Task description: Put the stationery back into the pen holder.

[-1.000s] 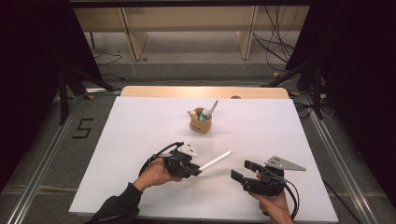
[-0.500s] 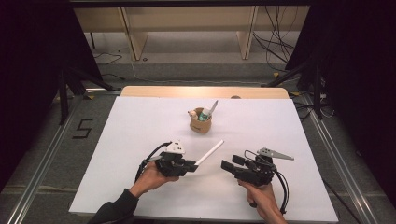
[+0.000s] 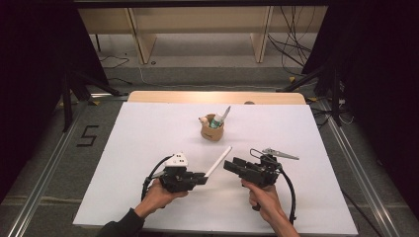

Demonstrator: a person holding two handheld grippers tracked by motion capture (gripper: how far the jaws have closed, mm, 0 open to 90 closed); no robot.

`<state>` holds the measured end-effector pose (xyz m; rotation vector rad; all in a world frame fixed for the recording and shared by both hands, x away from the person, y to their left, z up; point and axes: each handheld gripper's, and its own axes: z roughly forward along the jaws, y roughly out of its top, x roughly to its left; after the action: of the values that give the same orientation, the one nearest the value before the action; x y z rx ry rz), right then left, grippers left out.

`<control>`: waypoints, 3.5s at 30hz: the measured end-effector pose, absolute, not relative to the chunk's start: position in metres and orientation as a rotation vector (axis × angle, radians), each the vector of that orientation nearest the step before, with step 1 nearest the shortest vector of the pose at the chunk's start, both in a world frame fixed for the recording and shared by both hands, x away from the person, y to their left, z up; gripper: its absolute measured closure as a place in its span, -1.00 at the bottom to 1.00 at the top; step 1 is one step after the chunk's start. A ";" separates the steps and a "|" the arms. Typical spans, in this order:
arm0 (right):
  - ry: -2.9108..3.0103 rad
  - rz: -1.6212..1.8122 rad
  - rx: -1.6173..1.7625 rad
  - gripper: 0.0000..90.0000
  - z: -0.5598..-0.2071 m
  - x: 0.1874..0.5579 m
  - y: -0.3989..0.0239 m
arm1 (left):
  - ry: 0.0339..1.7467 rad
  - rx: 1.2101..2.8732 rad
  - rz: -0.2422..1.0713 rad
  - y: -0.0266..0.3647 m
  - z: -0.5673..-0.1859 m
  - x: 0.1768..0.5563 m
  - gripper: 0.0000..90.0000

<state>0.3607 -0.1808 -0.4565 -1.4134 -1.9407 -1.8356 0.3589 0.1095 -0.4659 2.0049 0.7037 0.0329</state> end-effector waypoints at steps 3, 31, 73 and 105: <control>-1.917 -1.837 -1.407 -0.08 -0.457 0.364 -0.178 | 0.708 1.996 0.025 0.110 -0.466 0.357 0.74; -1.816 -1.812 -1.389 0.66 -0.460 0.375 -0.160 | 0.717 1.966 -0.001 0.112 -0.467 0.346 0.74; -2.035 -2.089 -1.529 0.75 -0.392 0.430 -0.177 | 0.831 1.893 0.176 0.178 -0.466 0.345 -0.58; -2.095 -2.064 -1.684 0.75 -0.380 0.486 -0.163 | 0.809 1.907 0.174 0.175 -0.471 0.339 -0.64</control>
<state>0.4861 -0.1628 -0.3802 -1.6842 -2.0954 -2.0643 0.3387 0.1751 -0.4706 1.9073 0.8087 0.1738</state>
